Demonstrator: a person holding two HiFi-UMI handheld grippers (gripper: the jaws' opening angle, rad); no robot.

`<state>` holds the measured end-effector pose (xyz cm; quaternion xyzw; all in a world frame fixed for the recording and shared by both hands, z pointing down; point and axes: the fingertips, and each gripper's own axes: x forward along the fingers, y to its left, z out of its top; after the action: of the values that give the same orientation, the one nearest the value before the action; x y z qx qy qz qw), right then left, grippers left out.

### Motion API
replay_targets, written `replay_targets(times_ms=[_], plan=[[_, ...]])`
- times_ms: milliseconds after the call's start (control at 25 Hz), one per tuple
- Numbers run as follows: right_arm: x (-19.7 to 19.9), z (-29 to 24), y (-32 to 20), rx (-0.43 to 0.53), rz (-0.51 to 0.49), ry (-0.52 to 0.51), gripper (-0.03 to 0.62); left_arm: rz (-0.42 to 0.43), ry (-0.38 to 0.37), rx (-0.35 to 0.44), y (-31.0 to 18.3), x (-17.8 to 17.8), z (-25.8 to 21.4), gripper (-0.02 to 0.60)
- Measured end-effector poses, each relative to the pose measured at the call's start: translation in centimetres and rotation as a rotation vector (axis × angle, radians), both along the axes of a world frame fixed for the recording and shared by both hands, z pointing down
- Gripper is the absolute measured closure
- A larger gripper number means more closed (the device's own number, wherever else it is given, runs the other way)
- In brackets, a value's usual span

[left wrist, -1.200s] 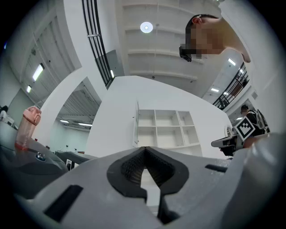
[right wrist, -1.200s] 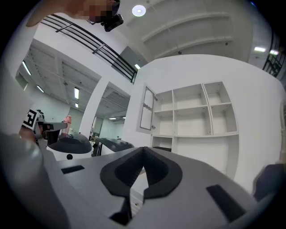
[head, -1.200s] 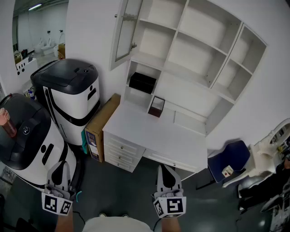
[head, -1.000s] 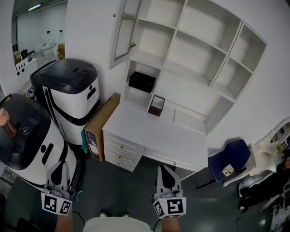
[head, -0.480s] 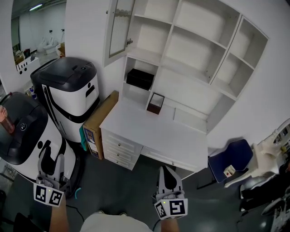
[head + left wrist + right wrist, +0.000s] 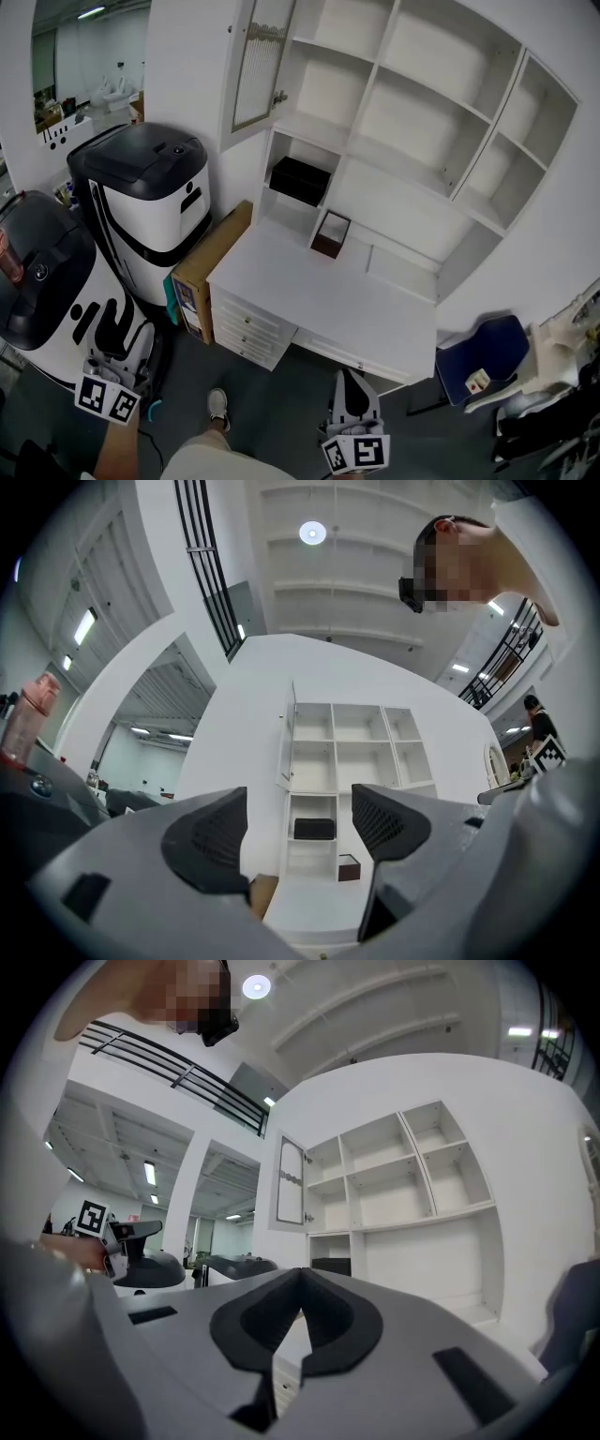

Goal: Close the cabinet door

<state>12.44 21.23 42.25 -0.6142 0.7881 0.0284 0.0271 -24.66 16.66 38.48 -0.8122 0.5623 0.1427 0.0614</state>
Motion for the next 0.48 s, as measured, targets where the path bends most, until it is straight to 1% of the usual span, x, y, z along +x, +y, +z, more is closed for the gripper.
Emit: replay_targets(times_ms=[120, 200, 320, 400, 480], plan=[[0.3, 0.5, -4.1, -0.008, 0.024, 0.025, 0.595, 0.033, 0.021, -0.030, -5.1, 0.9, 2.2, 0.247], [0.2, 0.5, -7.5, -0.016, 0.043, 0.040, 0.595, 0.047, 0.044, -0.050, -9.0, 0.9, 3.0, 0.247], [-1.0, -1.1, -13.5, -0.001, 0.047, 0.070, 0.595, 0.059, 0.048, -0.038, -15.2, 0.1, 2.0, 0.247], [-2.1, -2.6, -17.6, 0.020, 0.052, 0.081, 0.595, 0.081, 0.038, -0.021, -19.4, -0.2, 0.7, 0.247], [-2.8, -3.8, -20.9, 0.028, 0.069, 0.087, 0.595, 0.108, 0.043, -0.009, -23.3, -0.4, -0.1, 0.247]])
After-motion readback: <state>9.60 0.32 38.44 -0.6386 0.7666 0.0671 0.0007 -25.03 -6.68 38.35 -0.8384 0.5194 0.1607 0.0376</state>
